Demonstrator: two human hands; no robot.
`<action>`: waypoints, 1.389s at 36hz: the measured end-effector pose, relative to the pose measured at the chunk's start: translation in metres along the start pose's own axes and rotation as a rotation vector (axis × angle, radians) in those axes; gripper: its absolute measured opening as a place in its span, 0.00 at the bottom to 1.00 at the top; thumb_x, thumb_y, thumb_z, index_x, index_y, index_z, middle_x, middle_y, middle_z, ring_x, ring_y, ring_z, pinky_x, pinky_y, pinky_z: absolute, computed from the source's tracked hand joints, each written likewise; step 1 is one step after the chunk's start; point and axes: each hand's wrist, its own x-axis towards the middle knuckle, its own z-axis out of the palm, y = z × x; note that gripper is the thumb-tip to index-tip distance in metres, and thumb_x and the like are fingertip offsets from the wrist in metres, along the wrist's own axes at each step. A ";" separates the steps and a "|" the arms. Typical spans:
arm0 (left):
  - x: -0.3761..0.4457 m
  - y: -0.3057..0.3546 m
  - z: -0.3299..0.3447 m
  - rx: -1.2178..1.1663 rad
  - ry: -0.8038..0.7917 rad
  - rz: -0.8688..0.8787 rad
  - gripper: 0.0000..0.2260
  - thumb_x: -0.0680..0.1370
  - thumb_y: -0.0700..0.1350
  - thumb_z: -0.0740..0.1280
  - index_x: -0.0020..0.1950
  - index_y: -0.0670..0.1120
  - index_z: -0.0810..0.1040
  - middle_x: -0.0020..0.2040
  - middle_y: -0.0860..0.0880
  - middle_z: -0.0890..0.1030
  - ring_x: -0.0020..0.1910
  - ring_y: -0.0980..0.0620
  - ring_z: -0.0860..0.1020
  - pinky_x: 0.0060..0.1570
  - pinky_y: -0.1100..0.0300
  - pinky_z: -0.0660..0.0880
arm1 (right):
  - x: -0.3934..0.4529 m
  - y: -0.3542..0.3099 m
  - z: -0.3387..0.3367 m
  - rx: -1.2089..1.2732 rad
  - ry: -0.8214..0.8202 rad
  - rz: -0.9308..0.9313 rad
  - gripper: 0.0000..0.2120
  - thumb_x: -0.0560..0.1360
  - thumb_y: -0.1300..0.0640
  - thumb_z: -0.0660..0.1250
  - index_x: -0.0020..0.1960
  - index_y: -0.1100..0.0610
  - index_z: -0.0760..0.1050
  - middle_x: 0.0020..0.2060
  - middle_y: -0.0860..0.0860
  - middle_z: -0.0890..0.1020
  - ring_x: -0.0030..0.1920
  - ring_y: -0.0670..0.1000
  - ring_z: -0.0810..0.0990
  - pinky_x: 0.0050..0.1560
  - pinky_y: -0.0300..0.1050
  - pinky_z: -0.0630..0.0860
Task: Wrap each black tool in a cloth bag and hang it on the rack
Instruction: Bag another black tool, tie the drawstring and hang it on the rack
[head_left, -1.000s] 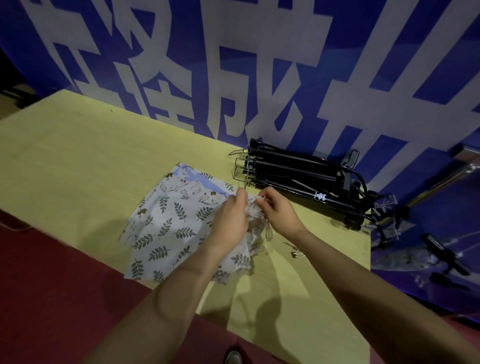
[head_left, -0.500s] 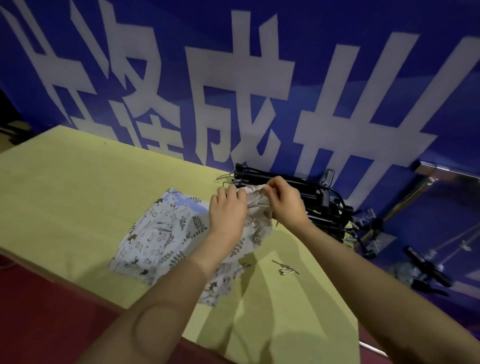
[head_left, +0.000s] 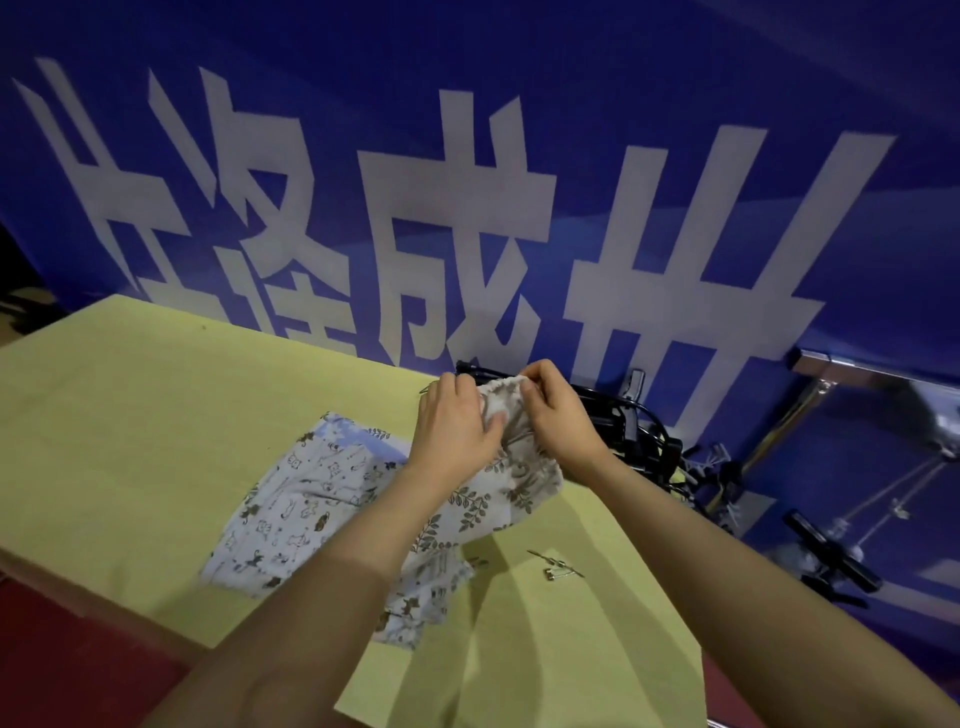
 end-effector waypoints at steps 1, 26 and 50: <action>0.003 0.002 -0.002 0.041 -0.009 0.004 0.11 0.77 0.47 0.63 0.53 0.41 0.69 0.53 0.43 0.73 0.53 0.44 0.71 0.54 0.54 0.67 | 0.001 -0.002 -0.001 -0.005 0.015 -0.005 0.09 0.82 0.56 0.54 0.54 0.61 0.70 0.35 0.50 0.72 0.32 0.45 0.68 0.34 0.37 0.67; 0.042 -0.011 -0.043 0.557 -0.340 0.433 0.39 0.72 0.29 0.63 0.77 0.46 0.47 0.75 0.48 0.53 0.52 0.43 0.73 0.35 0.55 0.68 | 0.051 -0.002 -0.017 -0.197 0.312 0.121 0.09 0.80 0.54 0.59 0.54 0.55 0.77 0.48 0.51 0.80 0.47 0.52 0.78 0.48 0.53 0.79; -0.003 -0.005 0.069 0.246 -0.460 -0.030 0.40 0.72 0.30 0.63 0.77 0.45 0.45 0.78 0.49 0.43 0.34 0.48 0.69 0.28 0.58 0.64 | -0.081 0.157 -0.010 -0.593 -0.308 0.408 0.10 0.73 0.65 0.64 0.52 0.57 0.78 0.51 0.56 0.77 0.53 0.58 0.76 0.49 0.46 0.72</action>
